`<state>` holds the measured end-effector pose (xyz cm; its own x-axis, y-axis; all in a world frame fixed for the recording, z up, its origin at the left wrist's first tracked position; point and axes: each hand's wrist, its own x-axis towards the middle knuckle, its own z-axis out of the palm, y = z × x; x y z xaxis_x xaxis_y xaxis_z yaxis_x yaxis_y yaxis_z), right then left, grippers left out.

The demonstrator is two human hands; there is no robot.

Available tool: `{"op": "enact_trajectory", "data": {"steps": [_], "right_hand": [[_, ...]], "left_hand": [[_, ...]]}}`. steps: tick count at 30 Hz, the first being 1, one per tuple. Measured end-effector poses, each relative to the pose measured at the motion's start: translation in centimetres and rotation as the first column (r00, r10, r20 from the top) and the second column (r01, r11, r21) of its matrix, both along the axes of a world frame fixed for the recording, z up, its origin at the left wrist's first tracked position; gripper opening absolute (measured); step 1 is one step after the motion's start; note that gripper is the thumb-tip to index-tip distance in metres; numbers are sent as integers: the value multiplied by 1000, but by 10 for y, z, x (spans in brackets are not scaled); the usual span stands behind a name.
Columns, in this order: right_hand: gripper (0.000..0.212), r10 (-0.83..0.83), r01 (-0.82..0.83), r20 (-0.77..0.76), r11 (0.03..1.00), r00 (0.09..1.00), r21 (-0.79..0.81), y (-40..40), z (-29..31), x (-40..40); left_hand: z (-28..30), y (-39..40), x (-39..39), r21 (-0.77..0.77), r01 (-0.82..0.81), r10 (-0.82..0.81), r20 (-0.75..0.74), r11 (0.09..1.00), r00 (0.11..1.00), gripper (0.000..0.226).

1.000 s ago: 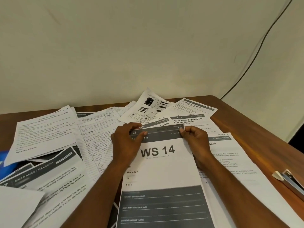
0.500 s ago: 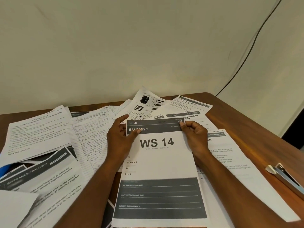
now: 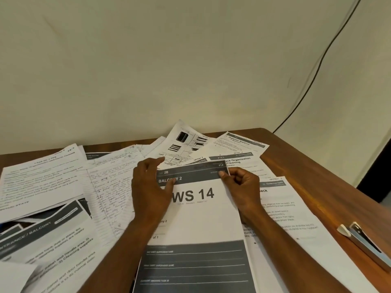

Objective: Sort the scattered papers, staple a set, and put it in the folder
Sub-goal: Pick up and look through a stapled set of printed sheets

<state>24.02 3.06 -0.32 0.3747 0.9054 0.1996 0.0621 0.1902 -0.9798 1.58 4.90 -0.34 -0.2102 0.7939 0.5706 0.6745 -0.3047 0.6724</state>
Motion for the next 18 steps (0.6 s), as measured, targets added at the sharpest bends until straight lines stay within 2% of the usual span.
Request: {"op": "enact_trajectory", "data": {"steps": [2, 4, 8, 13, 16, 18], "right_hand": [[6, -4, 4, 5, 1000, 1000, 4, 1, -1, 0], [6, 5, -5, 1, 1000, 1000, 19, 0, -1, 1], [5, 52, -51, -41, 998, 998, 35, -4, 1, -2], [7, 116, -115, -43, 993, 992, 23, -6, 5, -5], [13, 111, -110, -54, 994, 992, 21, -5, 5, -5], [12, 110, -110, -55, 994, 992, 8, -5, 6, -3]], "left_hand": [[0, -2, 5, 33, 49, -45, -98, 998, 994, 66], [0, -5, 11, 43, 101, -95, -133, 994, 987, 60], [3, -13, 21, -5, 166, -166, -1, 986, 986, 43], [2, -5, 19, 5, 48, -47, -70, 999, 996, 71], [2, -2, 12, -96, 57, -57, -2, 994, 998, 79], [3, -1, 6, -158, 83, -65, 114, 984, 991, 80]]}}
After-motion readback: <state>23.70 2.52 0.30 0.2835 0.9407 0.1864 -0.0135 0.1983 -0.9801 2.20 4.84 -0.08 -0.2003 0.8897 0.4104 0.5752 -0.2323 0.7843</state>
